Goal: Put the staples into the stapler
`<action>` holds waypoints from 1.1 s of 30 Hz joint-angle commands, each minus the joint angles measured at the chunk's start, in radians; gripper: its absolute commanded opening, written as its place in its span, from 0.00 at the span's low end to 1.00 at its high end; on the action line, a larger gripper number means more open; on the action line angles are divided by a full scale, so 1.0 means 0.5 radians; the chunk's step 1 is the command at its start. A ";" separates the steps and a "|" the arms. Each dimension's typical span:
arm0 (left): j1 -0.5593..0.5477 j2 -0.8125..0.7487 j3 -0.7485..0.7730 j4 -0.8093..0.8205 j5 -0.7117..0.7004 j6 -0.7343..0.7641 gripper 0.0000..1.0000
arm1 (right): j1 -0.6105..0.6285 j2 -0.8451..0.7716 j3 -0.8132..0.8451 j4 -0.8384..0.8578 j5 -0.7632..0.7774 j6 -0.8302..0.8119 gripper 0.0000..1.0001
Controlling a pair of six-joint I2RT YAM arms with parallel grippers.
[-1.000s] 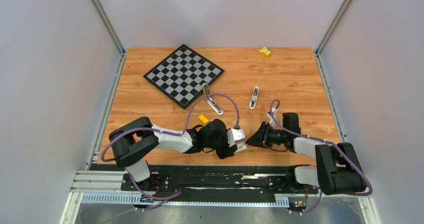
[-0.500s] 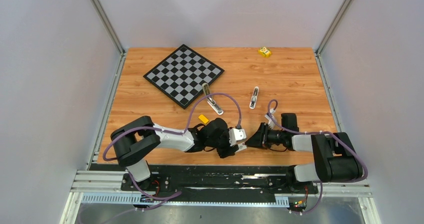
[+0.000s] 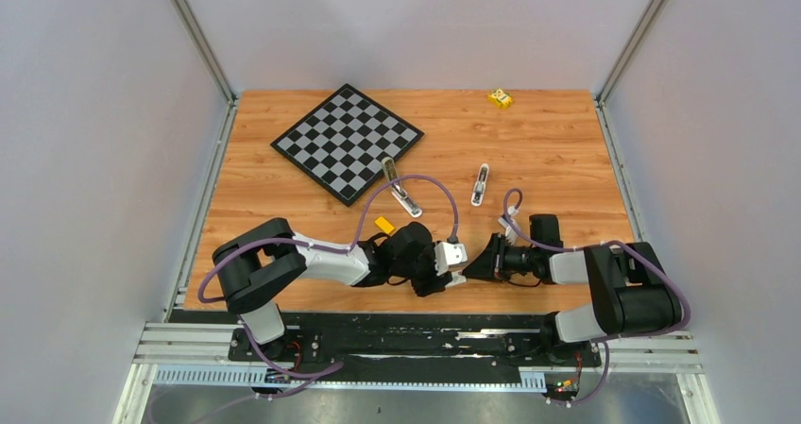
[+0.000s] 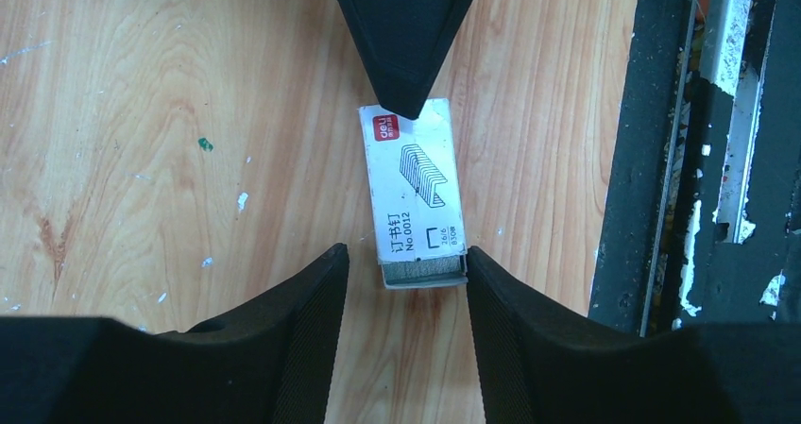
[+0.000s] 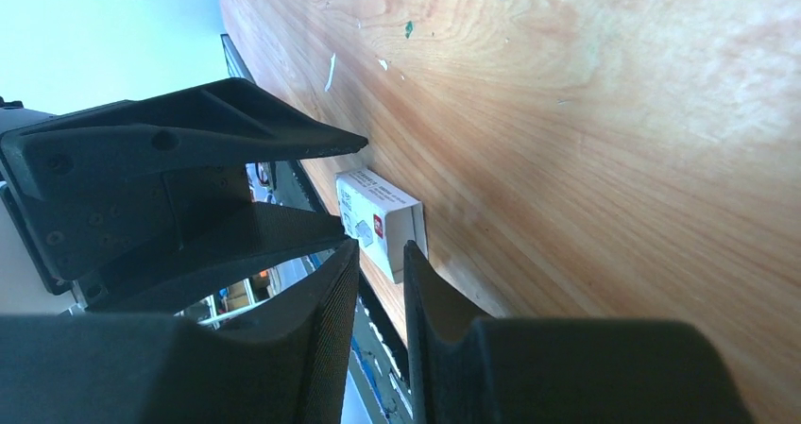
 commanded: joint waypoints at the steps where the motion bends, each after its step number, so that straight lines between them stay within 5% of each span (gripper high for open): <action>1: 0.015 0.052 0.003 -0.073 0.025 0.016 0.50 | 0.030 0.031 0.036 0.065 -0.056 -0.006 0.27; 13: 0.014 0.065 0.012 -0.078 0.043 0.019 0.44 | 0.048 0.100 0.036 0.155 -0.075 0.036 0.17; 19: 0.014 0.063 -0.008 -0.081 0.019 0.021 0.42 | 0.047 0.055 0.035 0.131 -0.056 0.031 0.00; 33: 0.014 -0.047 -0.139 -0.087 -0.084 -0.020 0.39 | 0.045 -0.087 0.088 -0.137 0.011 -0.092 0.00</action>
